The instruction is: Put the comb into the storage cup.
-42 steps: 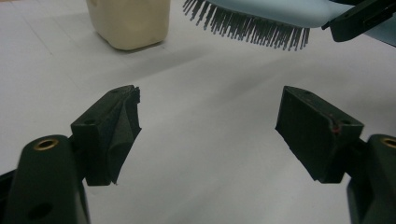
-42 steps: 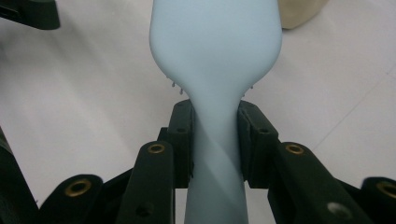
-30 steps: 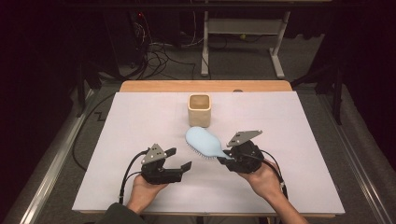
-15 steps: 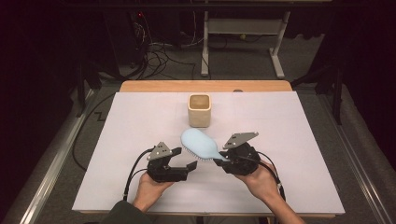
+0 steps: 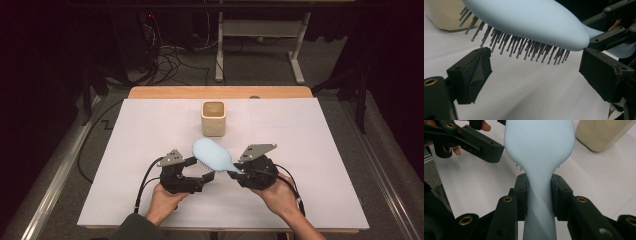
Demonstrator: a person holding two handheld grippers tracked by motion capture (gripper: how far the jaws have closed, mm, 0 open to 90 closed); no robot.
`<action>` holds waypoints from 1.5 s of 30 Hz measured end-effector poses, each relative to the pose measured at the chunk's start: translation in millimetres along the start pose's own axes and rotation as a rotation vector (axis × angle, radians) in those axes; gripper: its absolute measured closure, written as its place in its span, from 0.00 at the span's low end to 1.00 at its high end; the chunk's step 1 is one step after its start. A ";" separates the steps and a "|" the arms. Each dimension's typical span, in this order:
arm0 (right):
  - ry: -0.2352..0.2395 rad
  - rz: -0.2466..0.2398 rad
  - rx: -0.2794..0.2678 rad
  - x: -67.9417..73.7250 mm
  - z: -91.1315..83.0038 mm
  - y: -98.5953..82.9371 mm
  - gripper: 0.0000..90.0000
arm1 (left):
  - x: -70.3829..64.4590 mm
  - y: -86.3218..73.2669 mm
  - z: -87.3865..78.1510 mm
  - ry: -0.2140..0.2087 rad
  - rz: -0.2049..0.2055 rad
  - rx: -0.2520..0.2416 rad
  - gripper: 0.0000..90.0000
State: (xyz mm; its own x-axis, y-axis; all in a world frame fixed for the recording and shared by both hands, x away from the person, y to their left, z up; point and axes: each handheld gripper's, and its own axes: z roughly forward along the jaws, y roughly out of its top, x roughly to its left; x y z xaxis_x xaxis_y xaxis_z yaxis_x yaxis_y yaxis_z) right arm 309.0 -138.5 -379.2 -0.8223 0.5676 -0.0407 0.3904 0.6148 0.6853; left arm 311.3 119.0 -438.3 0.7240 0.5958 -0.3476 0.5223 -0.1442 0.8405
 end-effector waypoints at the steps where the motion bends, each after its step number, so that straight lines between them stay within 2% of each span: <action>1: 0.000 -0.003 0.001 0.2 0.5 0.0 0.78 | 0.4 0.4 -0.2 -0.002 -0.007 -0.003 0.12; 12: -0.006 -0.037 0.008 6.1 7.0 -0.1 0.78 | 3.0 3.1 1.0 -0.027 -0.057 0.009 0.10; 20: -0.016 -0.056 0.039 11.6 14.4 -2.2 0.78 | 3.3 6.5 -0.7 -0.021 -0.071 0.009 0.10; 27: -0.028 -0.085 0.061 15.5 19.6 -1.3 0.78 | 2.9 11.2 -2.0 -0.020 -0.076 0.027 0.14; 32: -0.035 -0.083 0.066 16.2 19.9 -0.5 0.78 | 4.1 16.9 -4.0 -0.026 -0.100 0.038 0.18; 40: -0.048 -0.092 0.059 16.1 20.2 3.9 0.78 | 3.9 27.5 -9.8 -0.024 -0.104 0.022 0.24; 45: -0.050 -0.086 0.061 16.1 21.6 6.0 0.78 | 3.5 33.9 -12.7 -0.025 -0.098 0.035 0.28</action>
State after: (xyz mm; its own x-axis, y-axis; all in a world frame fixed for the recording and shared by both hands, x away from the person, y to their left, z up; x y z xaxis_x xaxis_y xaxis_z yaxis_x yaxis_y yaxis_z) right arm 307.1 -113.8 -391.4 -0.8328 0.5369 -0.1347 0.3447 0.6935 0.6326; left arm 325.8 126.2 -405.8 0.6794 0.5887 -0.4380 0.6063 -0.1143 0.7870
